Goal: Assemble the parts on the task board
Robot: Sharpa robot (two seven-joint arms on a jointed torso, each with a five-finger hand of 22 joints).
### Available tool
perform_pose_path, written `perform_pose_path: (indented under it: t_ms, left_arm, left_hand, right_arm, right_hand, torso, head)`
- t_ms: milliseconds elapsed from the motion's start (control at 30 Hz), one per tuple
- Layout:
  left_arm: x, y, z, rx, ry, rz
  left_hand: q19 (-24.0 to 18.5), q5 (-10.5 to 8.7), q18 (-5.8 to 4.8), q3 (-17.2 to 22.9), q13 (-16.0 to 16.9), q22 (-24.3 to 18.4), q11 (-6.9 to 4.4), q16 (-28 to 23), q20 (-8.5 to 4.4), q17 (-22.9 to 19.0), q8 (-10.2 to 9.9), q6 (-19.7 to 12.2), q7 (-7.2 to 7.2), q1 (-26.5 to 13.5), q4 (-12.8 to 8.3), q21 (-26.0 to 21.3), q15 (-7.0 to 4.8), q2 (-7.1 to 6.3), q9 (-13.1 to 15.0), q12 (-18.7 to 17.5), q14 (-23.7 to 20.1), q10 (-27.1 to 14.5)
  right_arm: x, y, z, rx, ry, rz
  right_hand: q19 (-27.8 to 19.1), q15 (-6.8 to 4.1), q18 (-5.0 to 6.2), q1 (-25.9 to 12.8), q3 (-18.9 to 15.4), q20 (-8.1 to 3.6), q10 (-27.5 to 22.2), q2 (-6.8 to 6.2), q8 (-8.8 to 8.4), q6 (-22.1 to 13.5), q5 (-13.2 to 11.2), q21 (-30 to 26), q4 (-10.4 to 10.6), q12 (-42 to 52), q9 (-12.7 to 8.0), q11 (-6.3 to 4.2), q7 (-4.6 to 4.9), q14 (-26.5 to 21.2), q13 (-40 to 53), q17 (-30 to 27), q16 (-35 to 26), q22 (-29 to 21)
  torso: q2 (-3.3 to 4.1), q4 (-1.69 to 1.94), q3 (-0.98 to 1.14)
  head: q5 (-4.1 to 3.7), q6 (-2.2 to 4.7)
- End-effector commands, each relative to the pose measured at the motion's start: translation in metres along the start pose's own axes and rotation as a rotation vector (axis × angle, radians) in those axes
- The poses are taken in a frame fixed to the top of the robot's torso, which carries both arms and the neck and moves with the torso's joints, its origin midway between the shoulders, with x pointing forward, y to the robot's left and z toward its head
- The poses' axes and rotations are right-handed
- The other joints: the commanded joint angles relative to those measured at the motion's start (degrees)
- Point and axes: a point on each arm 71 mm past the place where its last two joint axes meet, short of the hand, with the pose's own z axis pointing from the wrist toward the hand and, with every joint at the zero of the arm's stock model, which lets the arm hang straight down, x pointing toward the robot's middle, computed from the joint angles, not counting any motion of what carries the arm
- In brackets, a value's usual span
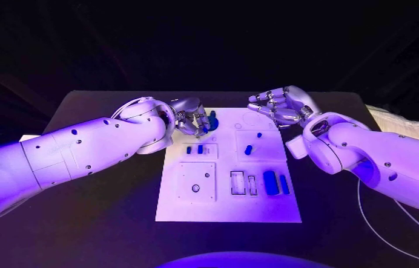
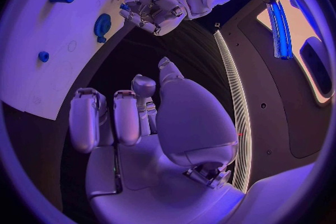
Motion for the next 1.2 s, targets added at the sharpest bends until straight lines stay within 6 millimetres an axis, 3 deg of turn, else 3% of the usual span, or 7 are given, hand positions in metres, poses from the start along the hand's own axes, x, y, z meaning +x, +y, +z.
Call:
perform_pose_path:
  t_ms: [33, 367, 533, 1200]
  left_arm:
    - [-0.001, 0.005, -0.003, -0.023, 0.022, -0.038]
    - [0.001, 0.020, -0.003, -0.075, 0.071, 0.001]
    - [0.003, 0.025, -0.002, -0.091, 0.097, 0.013]
    - [0.006, 0.028, 0.003, -0.094, 0.113, 0.019]
  left_hand:
    - [0.26, 0.15, -0.65, 0.43, 0.09, 3.53, -0.14, -0.05, 0.11, -0.24, -0.40, 0.35, 0.04, -1.19, 0.00, 0.20, 0.28, -0.08, -0.10, -0.44, 1.95, 0.43]
    - [0.22, 0.13, -0.62, 0.42, 0.10, 3.52, -0.13, -0.12, 0.13, -0.42, -0.48, 0.40, 0.02, -1.50, -0.01, 0.10, 0.28, -0.19, -0.13, -0.59, 1.91, 0.47]
    - [0.19, 0.12, -0.61, 0.42, 0.11, 3.48, -0.14, -0.14, 0.13, -0.47, -0.49, 0.41, 0.00, -1.56, -0.01, 0.01, 0.28, -0.21, -0.14, -0.62, 1.90, 0.48]
    - [0.15, 0.11, -0.59, 0.43, 0.11, 3.46, -0.15, -0.19, 0.14, -0.57, -0.54, 0.41, -0.03, -1.64, -0.05, -0.06, 0.28, -0.23, -0.15, -0.69, 1.87, 0.50]
  right_arm:
    - [0.002, 0.000, 0.000, -0.008, 0.017, 0.000]
    - [0.003, 0.000, 0.000, -0.009, 0.019, 0.001]
    - [0.003, 0.000, 0.000, -0.009, 0.019, 0.001]
    - [0.004, 0.001, 0.001, -0.009, 0.023, 0.003]
  right_hand:
    - [-0.22, 0.41, 0.91, 0.04, -0.14, 0.02, -0.18, 0.66, 0.21, -0.14, 0.34, -0.24, -0.10, 0.18, 0.10, 0.11, -0.19, 2.47, 0.05, 0.06, -0.16, 0.02]
    - [-0.22, 0.41, 0.91, 0.04, -0.14, 0.02, -0.18, 0.66, 0.21, -0.14, 0.34, -0.24, -0.10, 0.18, 0.10, 0.11, -0.19, 2.47, 0.05, 0.06, -0.16, 0.02]
    - [-0.23, 0.40, 0.91, 0.02, -0.18, 0.01, -0.22, 0.69, 0.22, -0.12, 0.34, -0.25, -0.11, 0.07, 0.10, 0.11, -0.20, 2.47, -0.04, 0.01, -0.20, 0.01]
    - [-0.23, 0.40, 0.91, -0.11, -0.26, 0.01, -0.20, 0.77, 0.22, -0.10, 0.29, -0.27, -0.02, 0.09, 0.11, 0.12, -0.19, 2.47, -0.05, 0.02, -0.21, -0.02]
  torso:
    - [0.06, -0.01, -0.01]
    - [0.08, -0.03, -0.05]
    - [0.09, -0.09, -0.02]
    - [0.06, 0.02, 0.00]
  head:
    - [0.29, -0.03]
    - [0.46, -0.16]
    - [0.91, -0.23]
    - [0.58, -0.63]
